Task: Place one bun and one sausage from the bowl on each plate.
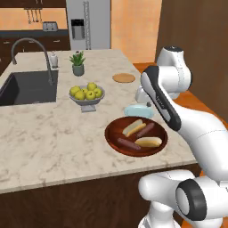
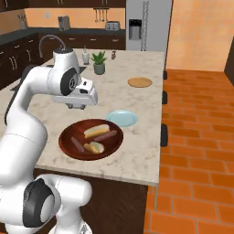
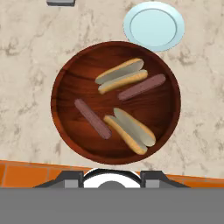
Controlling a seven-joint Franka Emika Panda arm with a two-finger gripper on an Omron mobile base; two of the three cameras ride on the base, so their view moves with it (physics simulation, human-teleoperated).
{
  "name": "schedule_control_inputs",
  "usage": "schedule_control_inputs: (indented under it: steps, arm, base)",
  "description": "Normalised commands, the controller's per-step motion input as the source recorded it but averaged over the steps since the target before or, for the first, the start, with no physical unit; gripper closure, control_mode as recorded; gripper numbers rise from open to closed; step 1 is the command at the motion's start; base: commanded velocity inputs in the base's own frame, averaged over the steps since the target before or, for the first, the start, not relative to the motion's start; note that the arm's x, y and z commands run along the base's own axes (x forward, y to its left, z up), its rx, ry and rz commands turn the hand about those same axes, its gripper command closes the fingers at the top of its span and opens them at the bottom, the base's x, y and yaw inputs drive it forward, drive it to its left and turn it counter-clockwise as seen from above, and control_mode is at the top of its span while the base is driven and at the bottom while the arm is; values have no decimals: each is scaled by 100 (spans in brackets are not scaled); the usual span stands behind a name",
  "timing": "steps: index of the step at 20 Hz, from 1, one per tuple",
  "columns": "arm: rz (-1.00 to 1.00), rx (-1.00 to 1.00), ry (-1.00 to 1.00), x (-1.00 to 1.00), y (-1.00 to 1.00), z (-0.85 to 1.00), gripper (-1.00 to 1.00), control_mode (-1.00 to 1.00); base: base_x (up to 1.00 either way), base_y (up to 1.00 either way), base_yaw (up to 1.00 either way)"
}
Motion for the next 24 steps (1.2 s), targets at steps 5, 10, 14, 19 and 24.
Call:
schedule_control_inputs:
  steps: [5, 10, 14, 19, 24]
  arm:
    - [0, 0, 0, 0, 0, 0, -100, 100]
    - [0, 0, 0, 0, 0, 0, -100, 100]
    - [0, 0, 0, 0, 0, 0, -100, 100]
    - [0, 0, 0, 0, 0, 0, -100, 100]
    - [0, 0, 0, 0, 0, 0, -100, 100]
  base:
    - [-27, -62, 0]
    - [-35, -100, 6]
    - [-24, -100, 21]
    - [-1, -96, 37]
    - [3, -95, 54]
